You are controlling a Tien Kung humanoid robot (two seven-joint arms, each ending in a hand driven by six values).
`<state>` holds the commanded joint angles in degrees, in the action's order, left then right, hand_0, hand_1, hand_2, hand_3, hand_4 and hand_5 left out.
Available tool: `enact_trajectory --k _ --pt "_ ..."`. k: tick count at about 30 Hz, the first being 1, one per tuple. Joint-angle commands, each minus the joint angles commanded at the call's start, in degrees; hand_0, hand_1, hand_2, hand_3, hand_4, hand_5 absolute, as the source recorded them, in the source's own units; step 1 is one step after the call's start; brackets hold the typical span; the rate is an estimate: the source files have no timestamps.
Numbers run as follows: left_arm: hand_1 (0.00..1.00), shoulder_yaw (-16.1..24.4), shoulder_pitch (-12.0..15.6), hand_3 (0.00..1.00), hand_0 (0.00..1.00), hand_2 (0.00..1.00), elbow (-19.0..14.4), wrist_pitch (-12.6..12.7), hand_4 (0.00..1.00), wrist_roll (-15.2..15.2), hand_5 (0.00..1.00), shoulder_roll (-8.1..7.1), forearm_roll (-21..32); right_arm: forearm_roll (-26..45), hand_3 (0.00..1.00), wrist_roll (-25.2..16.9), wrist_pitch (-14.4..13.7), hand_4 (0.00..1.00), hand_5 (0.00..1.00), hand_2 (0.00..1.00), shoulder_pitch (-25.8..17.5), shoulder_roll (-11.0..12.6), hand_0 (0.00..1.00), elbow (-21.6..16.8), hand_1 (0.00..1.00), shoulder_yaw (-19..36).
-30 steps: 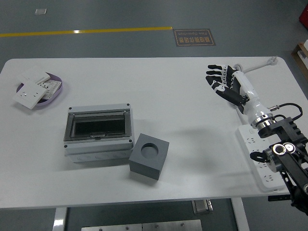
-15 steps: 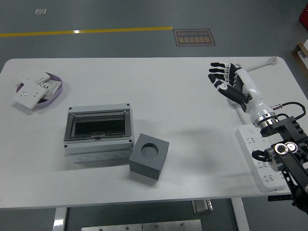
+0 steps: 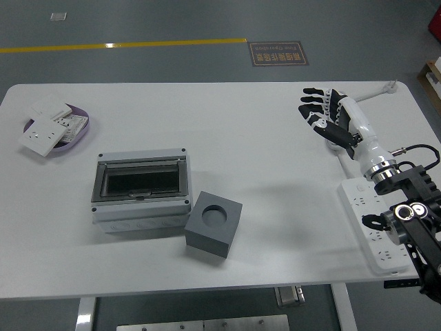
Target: Pick up the cylinder from the cube,place it in the box,flap close box
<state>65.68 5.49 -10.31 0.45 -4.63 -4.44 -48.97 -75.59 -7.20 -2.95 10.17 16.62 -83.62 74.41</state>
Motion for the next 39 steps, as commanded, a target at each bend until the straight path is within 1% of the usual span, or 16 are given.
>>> enact_trajectory --k 13,14,39 --pt "0.852 0.16 0.01 0.951 0.923 0.854 0.00 0.01 0.002 -0.02 0.002 -0.02 -0.04 -0.27 0.718 0.05 -0.46 0.804 0.419 0.713 0.10 0.01 0.809 -0.06 0.704 0.30" --pt "0.852 0.15 0.00 0.951 0.923 0.854 0.00 0.00 0.002 -0.01 0.002 -0.02 -0.04 -0.29 0.715 0.06 -0.48 0.806 0.439 0.712 0.11 0.01 0.809 -0.07 0.703 0.31" --pt "0.852 0.33 -0.08 0.951 0.923 0.854 0.00 0.05 0.002 -0.09 0.002 0.01 -0.04 -0.41 0.713 0.02 -1.14 0.804 0.441 0.710 0.17 0.05 0.808 -0.12 0.701 0.28"
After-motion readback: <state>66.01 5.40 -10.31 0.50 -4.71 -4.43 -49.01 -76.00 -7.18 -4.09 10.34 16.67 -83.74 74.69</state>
